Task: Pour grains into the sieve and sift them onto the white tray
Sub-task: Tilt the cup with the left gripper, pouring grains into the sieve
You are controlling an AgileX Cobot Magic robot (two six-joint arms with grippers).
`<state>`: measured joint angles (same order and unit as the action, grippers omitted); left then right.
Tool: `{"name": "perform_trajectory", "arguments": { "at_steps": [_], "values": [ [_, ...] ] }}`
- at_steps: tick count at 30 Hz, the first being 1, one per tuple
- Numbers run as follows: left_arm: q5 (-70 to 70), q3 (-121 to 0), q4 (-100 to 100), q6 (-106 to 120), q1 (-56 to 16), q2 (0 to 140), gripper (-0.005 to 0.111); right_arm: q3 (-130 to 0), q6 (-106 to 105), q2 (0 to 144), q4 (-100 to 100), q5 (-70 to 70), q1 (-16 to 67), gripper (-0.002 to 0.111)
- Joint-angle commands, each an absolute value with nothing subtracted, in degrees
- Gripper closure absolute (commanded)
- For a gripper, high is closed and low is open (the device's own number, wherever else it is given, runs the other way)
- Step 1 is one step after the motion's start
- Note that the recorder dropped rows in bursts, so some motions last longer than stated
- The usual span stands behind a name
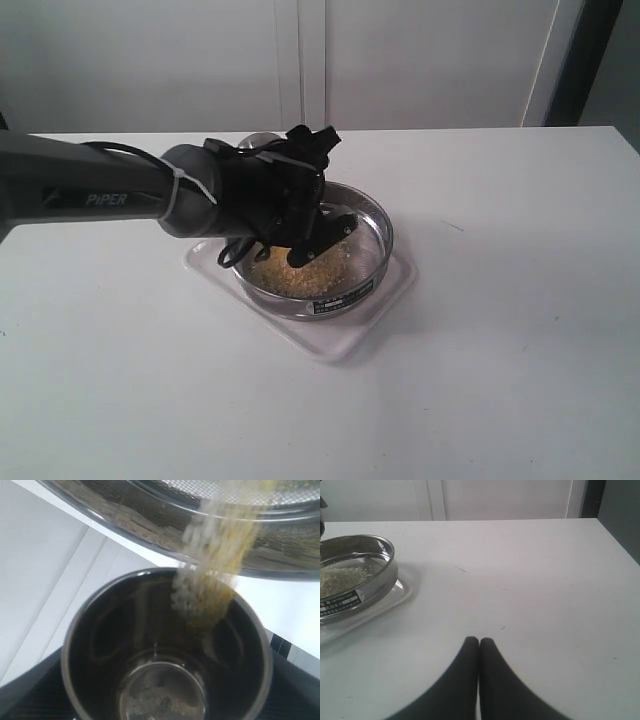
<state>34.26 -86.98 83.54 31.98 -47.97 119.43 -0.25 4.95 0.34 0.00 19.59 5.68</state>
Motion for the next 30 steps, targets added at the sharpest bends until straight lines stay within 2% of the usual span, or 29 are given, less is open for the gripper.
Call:
{"name": "perform_trajectory", "arguments": {
  "at_steps": [1,15,22,30],
  "values": [
    [35.4,-87.4,85.9,32.0,-49.3,119.0,0.107,0.0,4.9,0.0,0.0,19.2,5.8,0.108],
    [29.3,-87.4,92.0,40.6,-49.9,119.0,0.107,0.0,4.9,0.0,0.0,19.2,5.8,0.108],
    [35.8,-87.4,91.9,34.6,-49.9,119.0,0.107,0.0,4.9,0.0,0.0,19.2,5.8,0.108],
    [35.3,-87.4,91.9,33.0,-50.9,118.6,0.107,0.0,4.9,0.0,0.0,19.2,5.8,0.108]
  ]
}}
